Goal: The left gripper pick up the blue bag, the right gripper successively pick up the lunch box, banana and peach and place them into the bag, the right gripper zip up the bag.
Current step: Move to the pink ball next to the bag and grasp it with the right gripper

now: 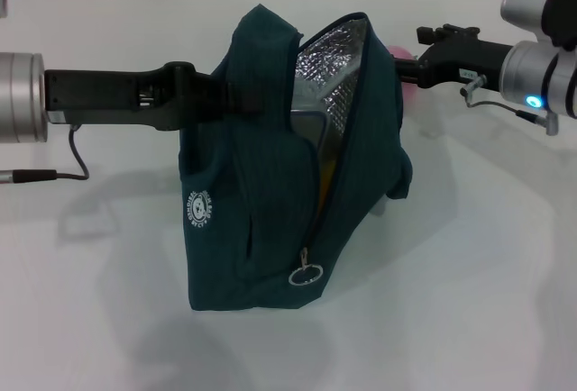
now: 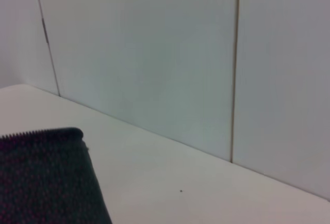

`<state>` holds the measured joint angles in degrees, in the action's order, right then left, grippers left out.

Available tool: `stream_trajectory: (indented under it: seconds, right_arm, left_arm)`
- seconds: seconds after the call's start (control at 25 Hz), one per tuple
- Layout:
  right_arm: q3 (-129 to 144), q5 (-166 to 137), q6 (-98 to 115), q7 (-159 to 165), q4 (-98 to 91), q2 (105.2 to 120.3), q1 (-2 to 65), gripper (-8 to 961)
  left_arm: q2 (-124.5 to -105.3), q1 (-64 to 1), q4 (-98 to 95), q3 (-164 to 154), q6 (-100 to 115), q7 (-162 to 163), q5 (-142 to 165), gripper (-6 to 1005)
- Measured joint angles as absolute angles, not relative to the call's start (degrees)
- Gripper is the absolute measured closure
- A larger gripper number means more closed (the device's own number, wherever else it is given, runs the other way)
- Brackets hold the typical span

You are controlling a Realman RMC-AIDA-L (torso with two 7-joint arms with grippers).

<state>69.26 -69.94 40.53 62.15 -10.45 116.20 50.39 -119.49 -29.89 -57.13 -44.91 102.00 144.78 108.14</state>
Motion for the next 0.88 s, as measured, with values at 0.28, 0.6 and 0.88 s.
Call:
stream_trajectory:
  seconds: [0.28, 0.6, 0.88]
  right_arm:
    - [70.25, -69.98, 38.84, 62.06, -8.91, 116.18, 52.12, 186]
    - [71.36, -69.90, 37.54, 62.12, -7.17, 116.19, 53.50, 192]
    - [72.94, -69.73, 36.54, 62.52, -6.73, 116.19, 53.95, 199]
  left_arm:
    - [-119.51, -30.04, -57.19, -44.95, 102.04, 144.87, 108.14, 959]
    - [-119.60, -30.07, -57.10, -45.00, 102.04, 144.79, 108.14, 959]
    - [-119.62, -30.06, -57.13, -45.37, 102.04, 144.86, 108.03, 959]
